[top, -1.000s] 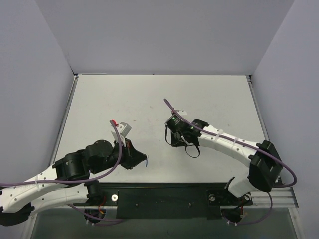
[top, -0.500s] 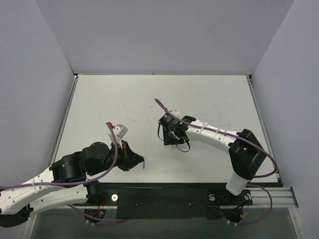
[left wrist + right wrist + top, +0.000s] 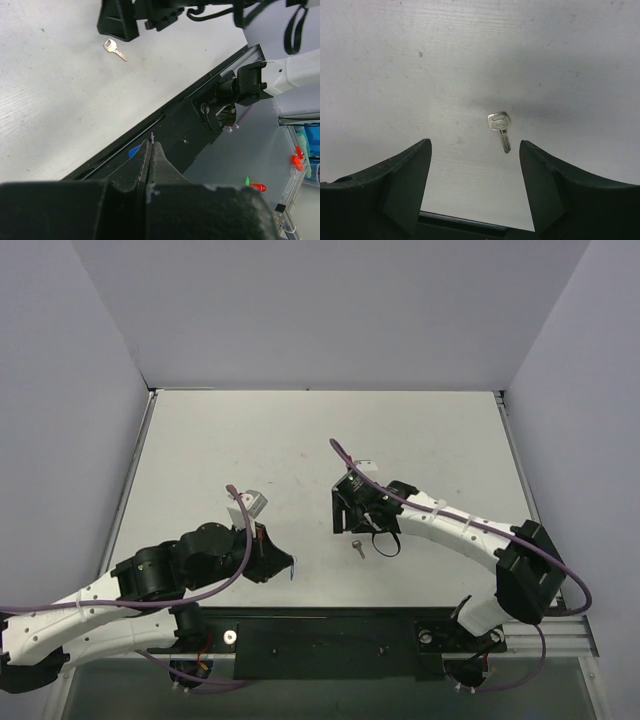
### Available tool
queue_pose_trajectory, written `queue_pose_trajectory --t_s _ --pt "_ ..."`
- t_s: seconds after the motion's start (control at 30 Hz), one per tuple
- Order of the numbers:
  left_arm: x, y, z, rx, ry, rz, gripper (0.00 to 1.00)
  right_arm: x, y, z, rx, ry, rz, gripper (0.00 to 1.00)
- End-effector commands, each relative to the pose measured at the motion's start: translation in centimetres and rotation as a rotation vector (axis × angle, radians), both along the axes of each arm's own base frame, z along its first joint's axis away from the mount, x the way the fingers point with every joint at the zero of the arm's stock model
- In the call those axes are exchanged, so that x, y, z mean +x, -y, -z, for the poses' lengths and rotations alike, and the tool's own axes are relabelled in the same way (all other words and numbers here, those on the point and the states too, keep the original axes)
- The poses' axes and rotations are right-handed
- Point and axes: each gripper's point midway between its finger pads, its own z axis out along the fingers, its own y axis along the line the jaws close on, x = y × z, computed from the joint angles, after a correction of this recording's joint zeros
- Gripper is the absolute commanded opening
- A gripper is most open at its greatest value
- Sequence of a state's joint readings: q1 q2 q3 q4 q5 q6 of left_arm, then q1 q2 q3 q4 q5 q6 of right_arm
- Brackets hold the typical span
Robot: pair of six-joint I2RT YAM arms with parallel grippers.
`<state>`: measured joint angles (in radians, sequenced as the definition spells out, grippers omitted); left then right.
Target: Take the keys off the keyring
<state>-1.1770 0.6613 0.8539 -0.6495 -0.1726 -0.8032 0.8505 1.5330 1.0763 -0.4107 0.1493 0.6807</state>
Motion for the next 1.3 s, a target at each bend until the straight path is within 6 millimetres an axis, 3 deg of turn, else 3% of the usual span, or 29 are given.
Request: queue_pose_trajectory --t_s 0.0,0.23,0.4,0.53,0.73,0.97,1.17,1.27 --pt "0.5 0.7 -2.0 -0.037 0.044 0.0 0.0 -0.7 3.5 -0.7 -0.046 0.071 0.08 0.66" --pt "2.0 1.7 -1.3 0.025 0.064 -0.03 0.0 -2.2 10.3 0.5 -0.12 0.208 0.294 0.66" --pt "4.2 2.6 0.7 0.091 0.026 -0.077 0.0 -3.3 13.7 1.8 -0.144 0.293 0.384 0.66" --pt "6.4 3.0 2.8 0.116 -0.033 -0.101 0.0 -3.9 15.3 3.0 -0.135 0.364 0.426 0.66" --pt "9.4 3.2 4.6 0.099 -0.072 -0.146 0.0 -4.3 16.2 3.7 -0.089 0.431 0.439 0.65" --pt "13.0 3.9 5.8 0.066 -0.097 -0.209 0.0 -4.5 15.7 4.6 -0.034 0.457 0.429 0.63" --pt "14.8 6.6 7.3 0.033 -0.148 -0.145 0.0 -4.4 15.1 5.0 -0.077 0.426 0.406 0.63" --pt "14.9 8.3 7.1 -0.017 -0.166 -0.07 0.0 -4.4 14.7 5.3 -0.089 0.414 0.387 0.62"
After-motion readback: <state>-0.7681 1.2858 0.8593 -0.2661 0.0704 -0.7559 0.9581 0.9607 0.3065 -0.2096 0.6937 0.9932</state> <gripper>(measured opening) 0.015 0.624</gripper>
